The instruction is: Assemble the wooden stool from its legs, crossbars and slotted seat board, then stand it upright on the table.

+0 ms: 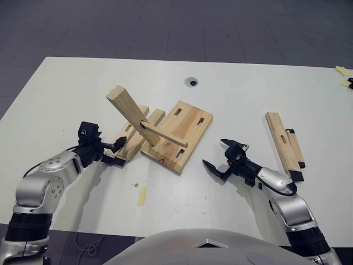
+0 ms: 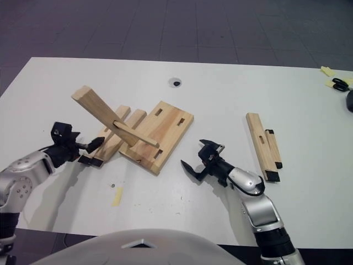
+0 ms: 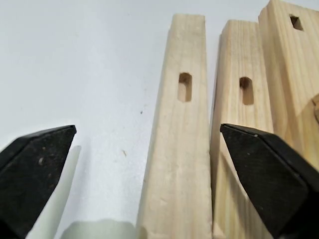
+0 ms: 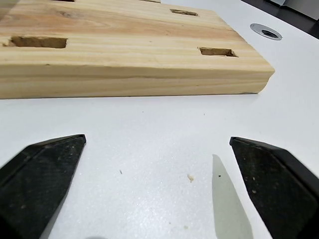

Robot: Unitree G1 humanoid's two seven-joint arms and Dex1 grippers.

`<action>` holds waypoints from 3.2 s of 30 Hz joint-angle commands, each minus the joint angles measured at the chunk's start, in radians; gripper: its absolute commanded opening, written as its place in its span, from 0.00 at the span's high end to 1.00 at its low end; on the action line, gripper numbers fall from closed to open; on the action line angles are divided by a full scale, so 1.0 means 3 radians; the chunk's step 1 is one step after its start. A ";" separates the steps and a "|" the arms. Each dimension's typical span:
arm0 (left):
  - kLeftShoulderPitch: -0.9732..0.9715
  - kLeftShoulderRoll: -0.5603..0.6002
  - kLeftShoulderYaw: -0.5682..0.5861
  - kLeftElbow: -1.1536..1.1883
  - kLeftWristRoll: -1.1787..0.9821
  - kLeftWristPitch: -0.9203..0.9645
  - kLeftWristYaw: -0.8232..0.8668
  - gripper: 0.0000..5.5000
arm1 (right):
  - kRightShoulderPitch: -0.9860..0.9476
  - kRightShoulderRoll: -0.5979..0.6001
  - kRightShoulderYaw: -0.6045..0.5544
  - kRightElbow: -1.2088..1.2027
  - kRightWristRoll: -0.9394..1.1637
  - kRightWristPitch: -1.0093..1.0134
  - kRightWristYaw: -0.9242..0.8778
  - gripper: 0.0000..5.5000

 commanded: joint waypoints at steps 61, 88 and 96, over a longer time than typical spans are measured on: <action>-0.1588 -0.0014 0.0575 -0.0122 0.1284 -0.0747 -0.0590 0.63 | -0.1651 0.0636 -0.1733 0.0158 0.2631 0.1488 -0.0659 0.02; -0.2113 0.0222 -0.0570 -0.1075 0.1186 -0.0558 -0.1660 0.63 | -0.2315 0.1199 -0.1467 -0.0068 0.5095 0.1405 -0.2179 0.18; -0.2070 0.0147 -0.0650 -0.1133 0.1239 -0.0524 -0.1625 0.63 | -0.2185 0.1181 -0.1399 -0.0161 0.5023 0.1300 -0.2180 0.41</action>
